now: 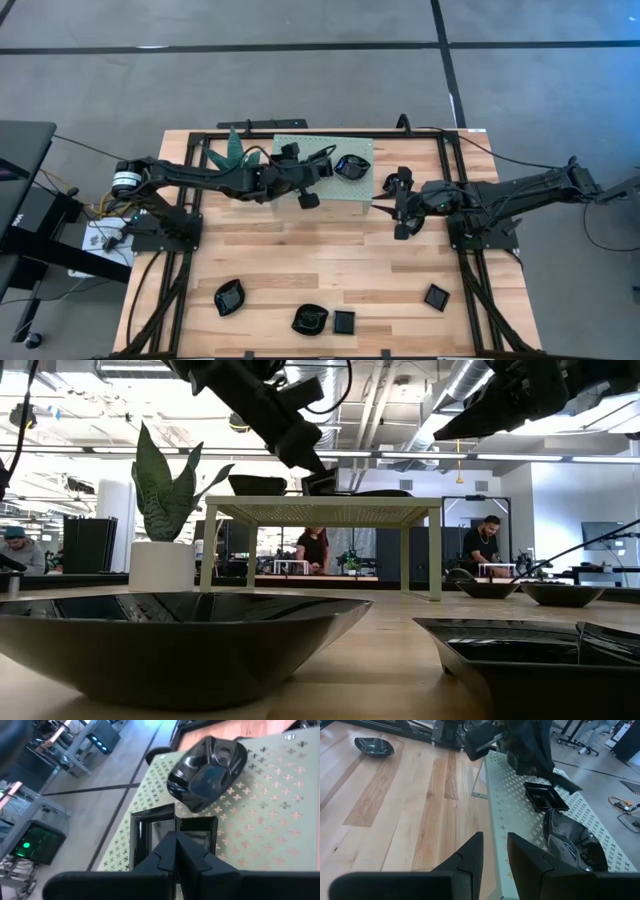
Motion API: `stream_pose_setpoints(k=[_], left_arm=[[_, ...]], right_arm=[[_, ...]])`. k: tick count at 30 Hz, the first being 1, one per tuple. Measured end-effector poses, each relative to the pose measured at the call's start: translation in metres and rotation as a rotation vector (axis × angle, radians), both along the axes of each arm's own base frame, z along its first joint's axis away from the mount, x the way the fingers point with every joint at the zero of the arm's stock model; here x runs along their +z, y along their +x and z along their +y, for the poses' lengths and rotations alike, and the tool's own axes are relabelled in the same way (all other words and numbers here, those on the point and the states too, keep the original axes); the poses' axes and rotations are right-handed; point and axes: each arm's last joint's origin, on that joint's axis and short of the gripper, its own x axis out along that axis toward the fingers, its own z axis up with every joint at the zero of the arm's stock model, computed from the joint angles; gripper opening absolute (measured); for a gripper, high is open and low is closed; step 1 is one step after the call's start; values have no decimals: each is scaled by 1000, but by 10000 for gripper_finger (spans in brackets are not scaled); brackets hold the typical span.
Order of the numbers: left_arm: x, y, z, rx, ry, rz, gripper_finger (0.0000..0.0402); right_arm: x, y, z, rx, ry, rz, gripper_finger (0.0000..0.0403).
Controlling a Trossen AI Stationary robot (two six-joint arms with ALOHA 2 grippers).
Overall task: Pick & Place Mini shaped plates
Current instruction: Stack the square plate on top of the other square plate on the shelf
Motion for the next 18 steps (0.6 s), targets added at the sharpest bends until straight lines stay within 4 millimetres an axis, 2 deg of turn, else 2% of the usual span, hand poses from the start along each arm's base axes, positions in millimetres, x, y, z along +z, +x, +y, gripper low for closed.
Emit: stream_pose_setpoints(k=[18], left_arm=[[3,-1,-3,-24,-26,-17,37]], right_arm=[[-1,-1,0,-1,0,16,82]])
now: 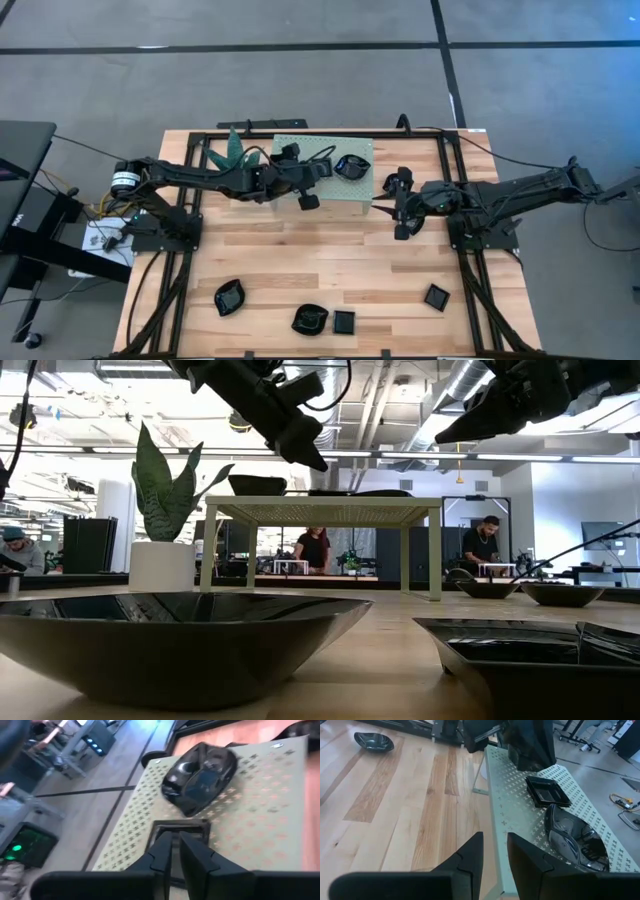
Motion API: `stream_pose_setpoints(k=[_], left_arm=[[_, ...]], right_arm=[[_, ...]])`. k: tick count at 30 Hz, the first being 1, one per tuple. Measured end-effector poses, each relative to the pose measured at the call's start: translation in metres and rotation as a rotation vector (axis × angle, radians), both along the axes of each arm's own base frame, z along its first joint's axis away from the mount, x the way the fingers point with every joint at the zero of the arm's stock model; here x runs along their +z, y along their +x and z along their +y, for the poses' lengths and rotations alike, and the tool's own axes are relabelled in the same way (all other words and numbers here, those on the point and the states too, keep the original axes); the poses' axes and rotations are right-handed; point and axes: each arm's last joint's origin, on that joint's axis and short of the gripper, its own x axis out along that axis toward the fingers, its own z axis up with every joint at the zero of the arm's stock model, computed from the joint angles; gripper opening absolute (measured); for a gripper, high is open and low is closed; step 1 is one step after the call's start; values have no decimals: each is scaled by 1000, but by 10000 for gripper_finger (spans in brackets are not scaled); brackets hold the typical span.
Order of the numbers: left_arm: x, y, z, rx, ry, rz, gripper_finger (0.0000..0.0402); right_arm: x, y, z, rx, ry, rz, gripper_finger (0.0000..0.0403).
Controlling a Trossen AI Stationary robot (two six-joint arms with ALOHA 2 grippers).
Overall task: Pick & Place Mini shaped plates
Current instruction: Stack the square plate on top of the other square plate on the shelf
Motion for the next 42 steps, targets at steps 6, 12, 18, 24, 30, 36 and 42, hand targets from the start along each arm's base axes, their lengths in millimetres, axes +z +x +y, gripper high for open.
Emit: stream_pose_setpoints(k=[6,12,18,24,30,36,42], left_arm=[[0,2,-5,-69,-141,-60,61],[-1,5,-28,-266,-420,-112,61],[-1,4,-72,-468,-579,-86,46],[-1,-3,-115,-586,-585,-51,40],[-1,-9,-138,-578,-523,-54,57],[-2,-8,-132,-490,-447,-70,88],[-2,-5,-120,-439,-434,-74,92]], right_arm=[[0,0,0,0,0,0,82],[0,0,0,0,0,0,82],[0,0,0,-17,68,-14,82],[0,0,3,42,175,-19,82],[-1,0,12,91,258,-15,82],[-15,11,47,190,299,39,82],[-31,24,81,152,330,185,82]])
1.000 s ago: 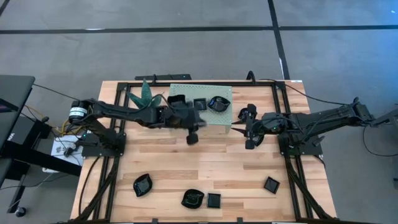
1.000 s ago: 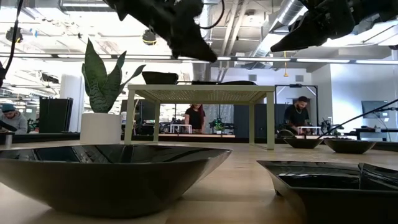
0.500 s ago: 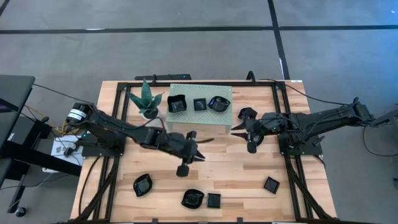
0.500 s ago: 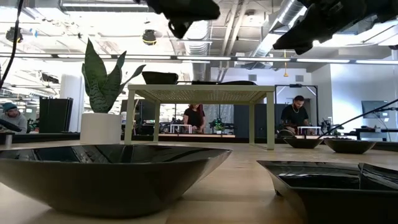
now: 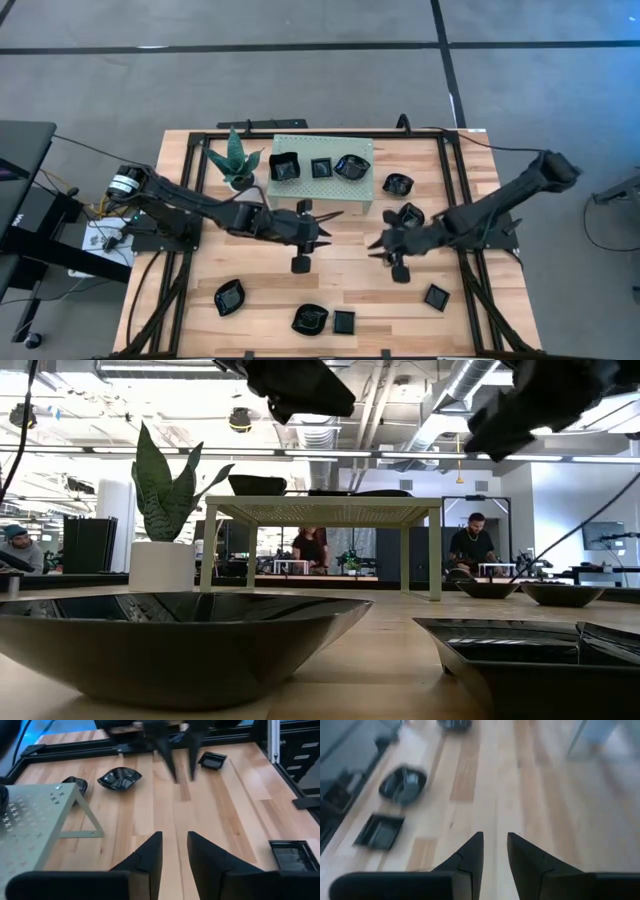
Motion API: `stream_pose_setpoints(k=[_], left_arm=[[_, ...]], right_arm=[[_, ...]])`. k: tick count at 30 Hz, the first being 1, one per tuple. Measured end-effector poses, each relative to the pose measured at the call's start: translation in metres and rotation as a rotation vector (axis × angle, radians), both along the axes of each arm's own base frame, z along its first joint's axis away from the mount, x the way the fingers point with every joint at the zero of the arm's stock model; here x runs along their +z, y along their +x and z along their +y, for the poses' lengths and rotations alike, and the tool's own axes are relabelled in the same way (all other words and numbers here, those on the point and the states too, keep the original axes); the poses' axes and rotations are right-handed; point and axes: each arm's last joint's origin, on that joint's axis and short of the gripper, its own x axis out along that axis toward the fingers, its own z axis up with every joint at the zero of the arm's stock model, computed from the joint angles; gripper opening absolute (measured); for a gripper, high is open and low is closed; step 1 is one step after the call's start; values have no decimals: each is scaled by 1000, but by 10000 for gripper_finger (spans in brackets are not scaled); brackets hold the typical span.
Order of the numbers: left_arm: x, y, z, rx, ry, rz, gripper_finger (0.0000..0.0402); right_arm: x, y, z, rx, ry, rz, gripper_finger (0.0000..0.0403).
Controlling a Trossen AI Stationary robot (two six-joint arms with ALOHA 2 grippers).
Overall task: Pick & Place Mini shaped plates
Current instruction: Stack the square plate on top of the other square plate on the shelf
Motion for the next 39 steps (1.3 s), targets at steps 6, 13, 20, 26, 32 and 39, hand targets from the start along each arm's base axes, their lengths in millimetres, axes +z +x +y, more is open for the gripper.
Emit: stream_pose_setpoints(k=[6,13,20,26,32,39], left_arm=[[-1,2,12,37,2,7,92],[-1,3,16,50,-2,16,92],[-2,2,16,49,-1,22,92],[-7,1,17,50,5,37,92],[-17,-2,21,59,12,69,92],[-22,-4,24,66,15,83,92]], right_arm=[[10,4,14,-155,62,371,82],[-1,-13,28,-471,324,926,82],[-28,-30,58,-545,392,1233,82],[-31,-42,71,-601,389,1254,82],[-14,-62,83,-679,439,1068,82],[-23,-59,110,-720,594,1006,82]])
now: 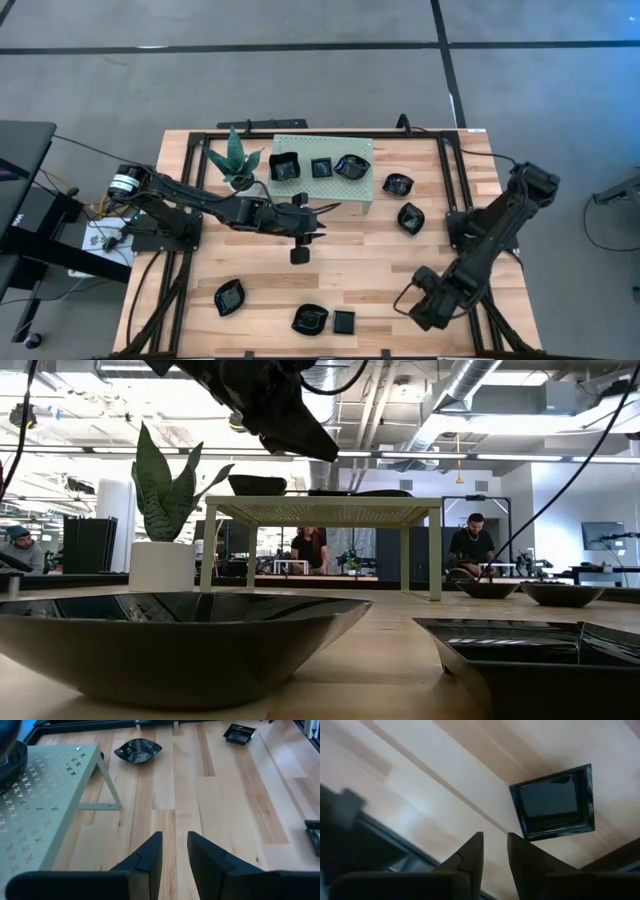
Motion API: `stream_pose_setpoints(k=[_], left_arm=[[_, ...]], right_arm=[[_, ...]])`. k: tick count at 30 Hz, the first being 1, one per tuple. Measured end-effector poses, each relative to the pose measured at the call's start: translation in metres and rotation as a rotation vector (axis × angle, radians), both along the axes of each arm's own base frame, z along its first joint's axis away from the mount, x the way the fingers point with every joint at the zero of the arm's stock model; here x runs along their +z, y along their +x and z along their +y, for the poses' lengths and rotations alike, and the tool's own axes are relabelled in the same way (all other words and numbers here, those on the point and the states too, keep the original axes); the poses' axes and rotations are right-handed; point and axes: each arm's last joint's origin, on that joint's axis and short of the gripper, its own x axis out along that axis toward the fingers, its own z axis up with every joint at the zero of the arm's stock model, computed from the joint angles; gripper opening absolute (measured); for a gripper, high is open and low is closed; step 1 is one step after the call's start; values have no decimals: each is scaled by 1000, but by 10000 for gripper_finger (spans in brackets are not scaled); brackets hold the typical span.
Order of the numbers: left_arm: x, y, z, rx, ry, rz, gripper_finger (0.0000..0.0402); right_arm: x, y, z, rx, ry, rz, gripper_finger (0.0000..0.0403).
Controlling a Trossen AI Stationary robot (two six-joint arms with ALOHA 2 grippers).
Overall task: Pick & Place Mini shaped plates
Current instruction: Stack the square plate on top of the other square plate on the shelf
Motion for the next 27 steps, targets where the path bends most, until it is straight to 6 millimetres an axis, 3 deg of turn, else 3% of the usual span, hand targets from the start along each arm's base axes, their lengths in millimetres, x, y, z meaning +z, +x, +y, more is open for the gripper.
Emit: stream_pose_setpoints(k=[6,10,27], left_arm=[[0,0,0,0,0,0,92],[0,0,0,0,-1,-3,92],[2,1,-1,1,-9,-28,92]], right_arm=[[-26,4,7,67,1,172,81],[-36,8,11,81,-7,181,81],[-39,5,14,93,-135,195,81]])
